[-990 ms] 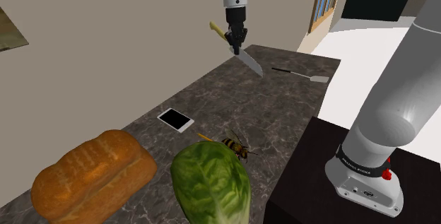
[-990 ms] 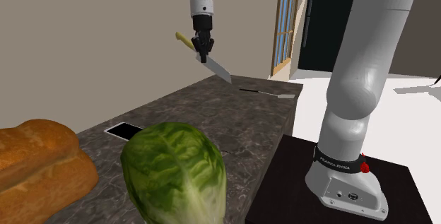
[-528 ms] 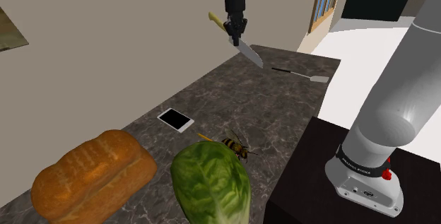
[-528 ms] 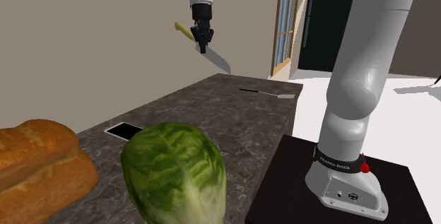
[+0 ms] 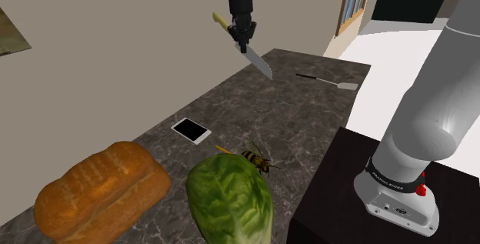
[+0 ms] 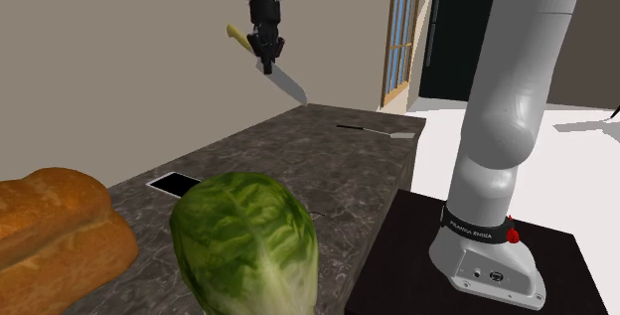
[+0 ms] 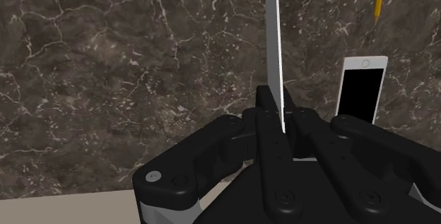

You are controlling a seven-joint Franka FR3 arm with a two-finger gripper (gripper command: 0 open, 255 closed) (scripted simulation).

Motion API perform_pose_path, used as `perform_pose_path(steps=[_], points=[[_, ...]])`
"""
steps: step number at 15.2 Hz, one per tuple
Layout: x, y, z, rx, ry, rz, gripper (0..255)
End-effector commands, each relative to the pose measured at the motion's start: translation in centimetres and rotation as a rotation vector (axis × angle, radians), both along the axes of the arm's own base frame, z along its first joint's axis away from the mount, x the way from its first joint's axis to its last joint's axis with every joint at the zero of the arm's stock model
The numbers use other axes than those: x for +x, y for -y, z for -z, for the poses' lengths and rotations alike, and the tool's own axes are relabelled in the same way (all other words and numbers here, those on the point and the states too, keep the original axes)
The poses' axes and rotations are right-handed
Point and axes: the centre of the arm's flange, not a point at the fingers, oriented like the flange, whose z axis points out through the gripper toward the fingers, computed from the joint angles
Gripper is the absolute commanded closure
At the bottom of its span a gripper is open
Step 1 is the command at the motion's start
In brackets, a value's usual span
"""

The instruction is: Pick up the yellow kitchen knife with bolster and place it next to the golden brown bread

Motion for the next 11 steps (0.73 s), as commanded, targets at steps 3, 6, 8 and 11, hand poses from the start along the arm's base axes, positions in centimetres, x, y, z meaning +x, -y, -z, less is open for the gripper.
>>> perform_pose_path(steps=[3,6,8,11], points=[[1.1,-5.0,-0.2,0.000,0.000,0.001,255],[1.8,-8.9,-0.2,0.000,0.000,0.001,255],[2.3,-11.5,-0.2,0.000,0.000,0.001,255],[3.1,-15.4,-0.2,0.000,0.000,0.001,255]])
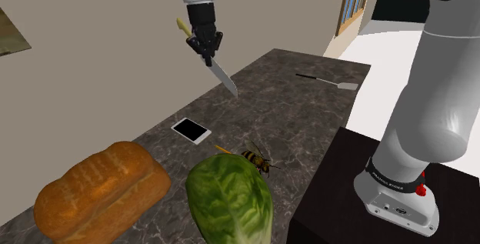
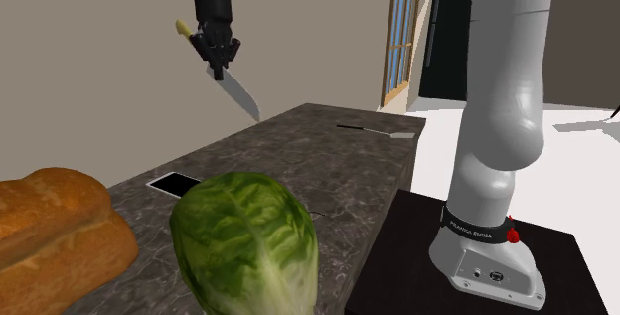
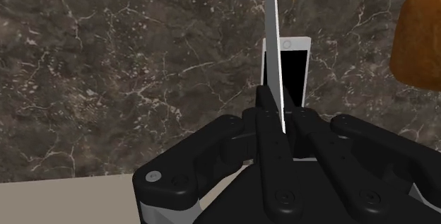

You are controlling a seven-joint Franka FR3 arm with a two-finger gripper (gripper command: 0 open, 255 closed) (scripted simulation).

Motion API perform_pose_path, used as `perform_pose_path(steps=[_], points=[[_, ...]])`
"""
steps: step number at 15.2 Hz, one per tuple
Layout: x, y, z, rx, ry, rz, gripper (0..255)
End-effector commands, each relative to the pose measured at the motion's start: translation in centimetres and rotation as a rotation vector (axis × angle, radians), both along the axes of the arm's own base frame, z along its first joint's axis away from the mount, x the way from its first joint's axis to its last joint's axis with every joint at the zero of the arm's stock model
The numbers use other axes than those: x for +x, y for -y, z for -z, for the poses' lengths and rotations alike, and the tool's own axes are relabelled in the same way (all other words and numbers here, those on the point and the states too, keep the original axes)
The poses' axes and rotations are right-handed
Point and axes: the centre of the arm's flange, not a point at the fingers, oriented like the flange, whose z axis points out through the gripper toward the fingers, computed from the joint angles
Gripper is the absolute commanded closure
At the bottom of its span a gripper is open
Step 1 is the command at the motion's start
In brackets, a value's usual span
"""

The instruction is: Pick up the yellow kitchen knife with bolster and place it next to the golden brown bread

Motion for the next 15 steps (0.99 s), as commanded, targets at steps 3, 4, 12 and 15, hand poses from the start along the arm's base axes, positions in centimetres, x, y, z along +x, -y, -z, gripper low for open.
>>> perform_pose_path(steps=[3,4,12,15], points=[[0.8,-5.3,-0.2,0.001,0.000,0.001,255],[1.1,-6.6,-0.2,0.001,0.000,0.001,255],[3.1,-16.9,-0.2,0.000,0.000,0.001,255],[3.4,-18.5,0.9,0.001,0.000,0.001,255]])
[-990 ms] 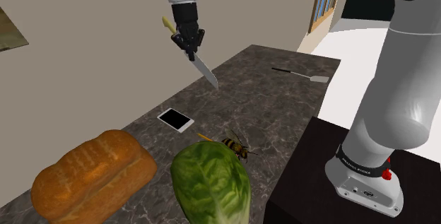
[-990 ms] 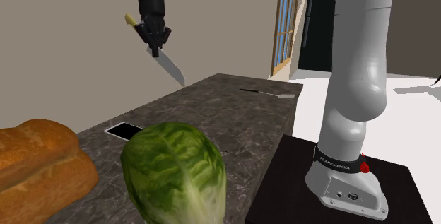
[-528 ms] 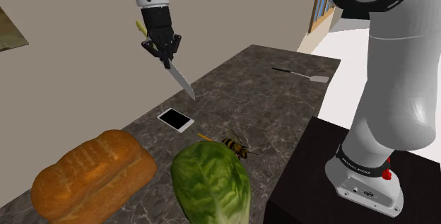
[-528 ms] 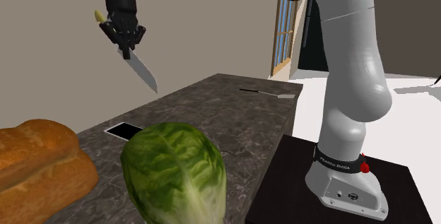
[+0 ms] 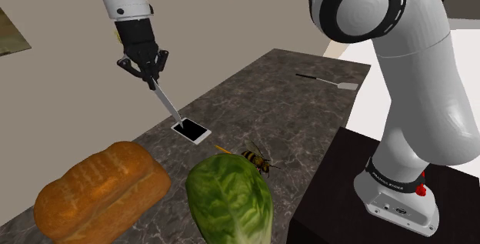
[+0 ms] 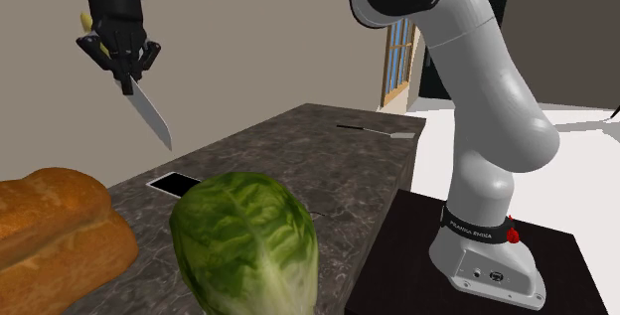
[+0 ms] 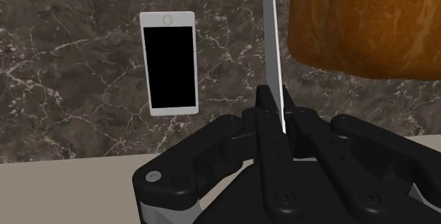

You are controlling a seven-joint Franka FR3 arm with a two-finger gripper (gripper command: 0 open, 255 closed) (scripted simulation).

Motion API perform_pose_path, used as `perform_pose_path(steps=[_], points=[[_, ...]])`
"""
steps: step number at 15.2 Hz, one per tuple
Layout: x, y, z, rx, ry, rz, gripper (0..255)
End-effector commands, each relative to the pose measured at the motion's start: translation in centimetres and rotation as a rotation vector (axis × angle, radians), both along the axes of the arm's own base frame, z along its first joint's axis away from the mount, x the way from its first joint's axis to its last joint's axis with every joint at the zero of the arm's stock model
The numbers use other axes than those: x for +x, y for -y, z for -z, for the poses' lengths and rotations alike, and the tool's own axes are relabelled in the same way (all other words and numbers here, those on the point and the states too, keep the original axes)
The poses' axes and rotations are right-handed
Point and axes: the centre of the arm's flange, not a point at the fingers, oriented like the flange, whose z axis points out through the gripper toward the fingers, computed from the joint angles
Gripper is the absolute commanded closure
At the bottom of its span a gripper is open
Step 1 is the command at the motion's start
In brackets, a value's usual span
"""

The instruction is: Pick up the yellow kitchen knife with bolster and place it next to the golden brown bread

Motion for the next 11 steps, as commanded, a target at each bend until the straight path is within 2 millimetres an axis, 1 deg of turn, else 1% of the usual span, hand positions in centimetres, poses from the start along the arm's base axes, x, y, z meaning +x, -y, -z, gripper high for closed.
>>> perform_pose_path(steps=[1,11], points=[[0.0,-0.3,1.0,0.000,0.000,0.001,255],[0.0,-0.3,6.3,0.000,0.000,0.001,255]])
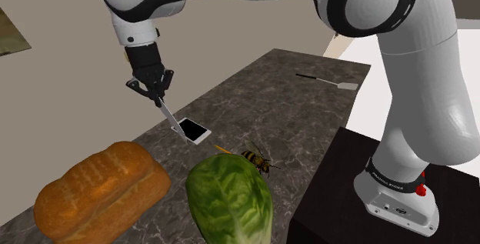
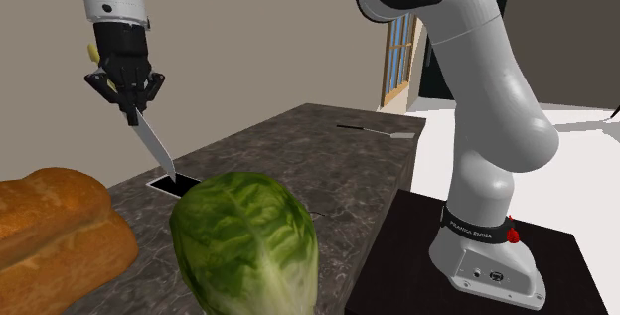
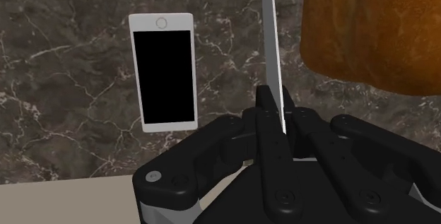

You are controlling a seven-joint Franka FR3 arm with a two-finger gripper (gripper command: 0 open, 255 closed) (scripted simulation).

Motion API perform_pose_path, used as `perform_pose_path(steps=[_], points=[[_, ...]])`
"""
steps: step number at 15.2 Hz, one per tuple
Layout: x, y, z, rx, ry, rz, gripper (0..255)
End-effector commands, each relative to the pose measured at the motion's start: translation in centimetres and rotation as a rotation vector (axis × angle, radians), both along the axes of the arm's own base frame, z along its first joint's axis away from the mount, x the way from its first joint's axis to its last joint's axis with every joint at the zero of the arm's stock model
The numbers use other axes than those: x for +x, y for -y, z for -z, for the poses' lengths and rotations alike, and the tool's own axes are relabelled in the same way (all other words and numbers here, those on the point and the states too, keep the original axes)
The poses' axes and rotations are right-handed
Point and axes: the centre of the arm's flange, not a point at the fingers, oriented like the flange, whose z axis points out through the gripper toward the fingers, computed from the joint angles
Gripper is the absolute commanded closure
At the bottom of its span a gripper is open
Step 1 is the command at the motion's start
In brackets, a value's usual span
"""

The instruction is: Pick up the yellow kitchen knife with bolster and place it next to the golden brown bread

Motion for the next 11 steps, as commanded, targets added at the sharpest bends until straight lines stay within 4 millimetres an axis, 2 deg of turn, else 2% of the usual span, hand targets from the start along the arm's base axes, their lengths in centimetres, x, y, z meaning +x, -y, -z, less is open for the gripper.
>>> perform_pose_path(steps=[1,11], points=[[0.0,0.0,1.1,0.000,0.001,0.000,255],[0.0,0.0,6.4,0.000,0.001,0.000,255]])
